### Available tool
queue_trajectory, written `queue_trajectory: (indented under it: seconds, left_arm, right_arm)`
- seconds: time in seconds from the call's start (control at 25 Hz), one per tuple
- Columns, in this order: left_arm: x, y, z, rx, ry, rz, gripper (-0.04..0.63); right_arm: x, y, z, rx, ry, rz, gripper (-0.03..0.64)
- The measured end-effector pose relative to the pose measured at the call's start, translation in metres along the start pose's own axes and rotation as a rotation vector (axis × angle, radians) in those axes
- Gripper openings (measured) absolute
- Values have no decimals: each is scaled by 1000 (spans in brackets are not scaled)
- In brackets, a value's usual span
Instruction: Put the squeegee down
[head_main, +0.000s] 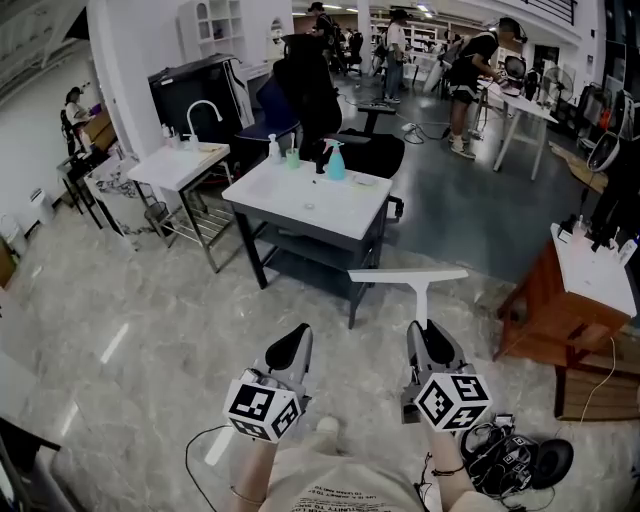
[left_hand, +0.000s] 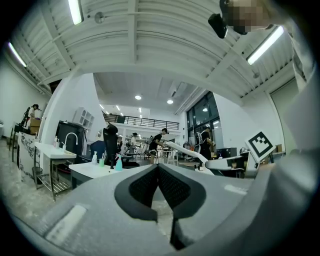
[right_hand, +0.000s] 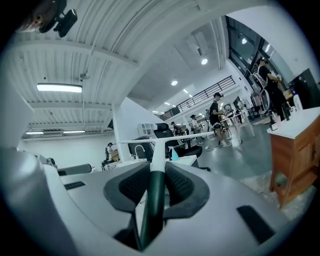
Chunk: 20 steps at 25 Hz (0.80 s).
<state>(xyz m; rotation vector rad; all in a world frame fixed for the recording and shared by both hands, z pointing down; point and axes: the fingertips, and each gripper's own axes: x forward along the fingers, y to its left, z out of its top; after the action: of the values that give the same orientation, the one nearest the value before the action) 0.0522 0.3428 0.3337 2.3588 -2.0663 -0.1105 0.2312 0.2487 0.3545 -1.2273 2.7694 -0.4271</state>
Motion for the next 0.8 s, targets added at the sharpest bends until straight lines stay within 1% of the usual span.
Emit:
queue_trajectory:
  seconds: [0.24,0.4,0.56,0.8]
  left_arm:
    - [5,18,-6,-12,11,37,23]
    - [21,27,-14,-17,22,37,22]
    - [50,39,-19,-20,26,30,23]
    - [103,70,-29,-43,39,19,23]
  right_arm:
    - [19,-4,-6,17,15,5,95]
    - [35,-14,-11,26,23,-3,95]
    - [61,-29,-10,37,23,-13,95]
    - [116,-50,-9,45,36,-29,95]
